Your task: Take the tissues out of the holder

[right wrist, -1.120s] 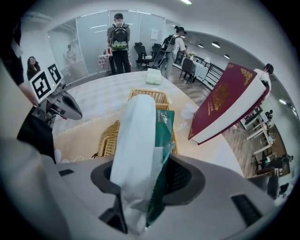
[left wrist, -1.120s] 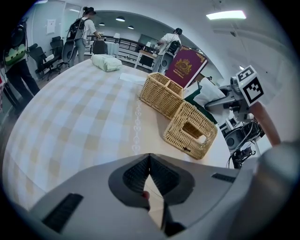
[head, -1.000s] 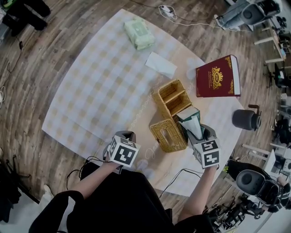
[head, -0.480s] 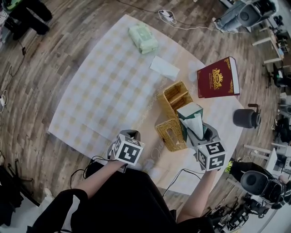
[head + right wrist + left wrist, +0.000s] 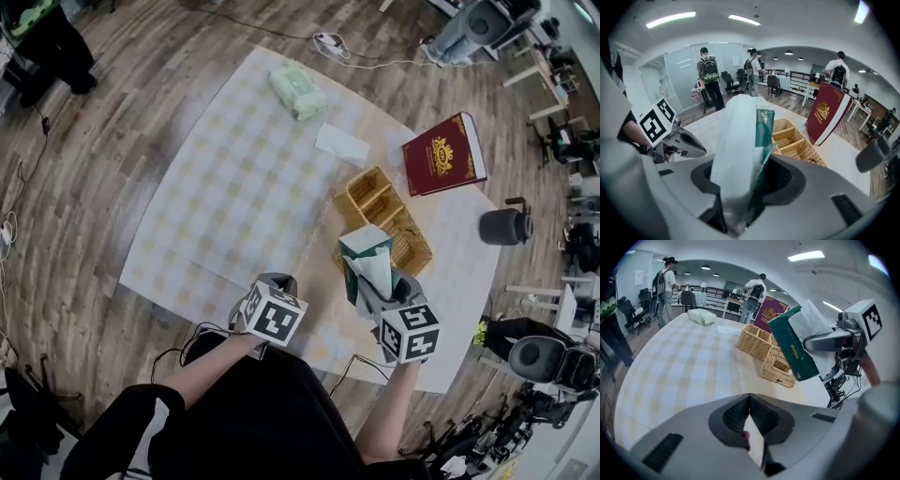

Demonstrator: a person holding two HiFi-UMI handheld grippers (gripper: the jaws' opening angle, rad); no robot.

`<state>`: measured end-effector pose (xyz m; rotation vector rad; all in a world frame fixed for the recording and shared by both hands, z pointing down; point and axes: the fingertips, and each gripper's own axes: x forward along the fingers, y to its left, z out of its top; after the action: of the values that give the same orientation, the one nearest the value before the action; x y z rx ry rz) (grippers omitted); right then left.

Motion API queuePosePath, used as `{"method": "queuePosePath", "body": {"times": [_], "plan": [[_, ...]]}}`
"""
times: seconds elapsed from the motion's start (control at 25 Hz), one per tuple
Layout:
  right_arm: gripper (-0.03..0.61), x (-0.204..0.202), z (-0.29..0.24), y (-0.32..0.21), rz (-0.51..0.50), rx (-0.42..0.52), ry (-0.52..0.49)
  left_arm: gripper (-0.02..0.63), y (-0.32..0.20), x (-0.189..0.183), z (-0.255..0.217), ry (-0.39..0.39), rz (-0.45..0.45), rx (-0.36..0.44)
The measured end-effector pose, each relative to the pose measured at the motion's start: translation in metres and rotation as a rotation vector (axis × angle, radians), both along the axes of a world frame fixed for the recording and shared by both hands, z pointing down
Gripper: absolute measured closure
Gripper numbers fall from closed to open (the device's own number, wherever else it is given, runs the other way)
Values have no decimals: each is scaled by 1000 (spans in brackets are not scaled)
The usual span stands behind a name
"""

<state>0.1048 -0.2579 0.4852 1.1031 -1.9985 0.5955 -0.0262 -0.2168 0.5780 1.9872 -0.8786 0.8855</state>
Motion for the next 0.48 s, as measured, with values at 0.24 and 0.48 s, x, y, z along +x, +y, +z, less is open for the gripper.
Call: {"method": "queuePosePath", "body": {"times": [0.24, 0.48], "plan": [[354, -24, 14, 57, 125, -46, -48, 615, 26, -3, -6, 16, 105, 10], [354, -29, 24, 112, 294, -61, -55, 615, 57, 5, -8, 34, 252, 20]]}}
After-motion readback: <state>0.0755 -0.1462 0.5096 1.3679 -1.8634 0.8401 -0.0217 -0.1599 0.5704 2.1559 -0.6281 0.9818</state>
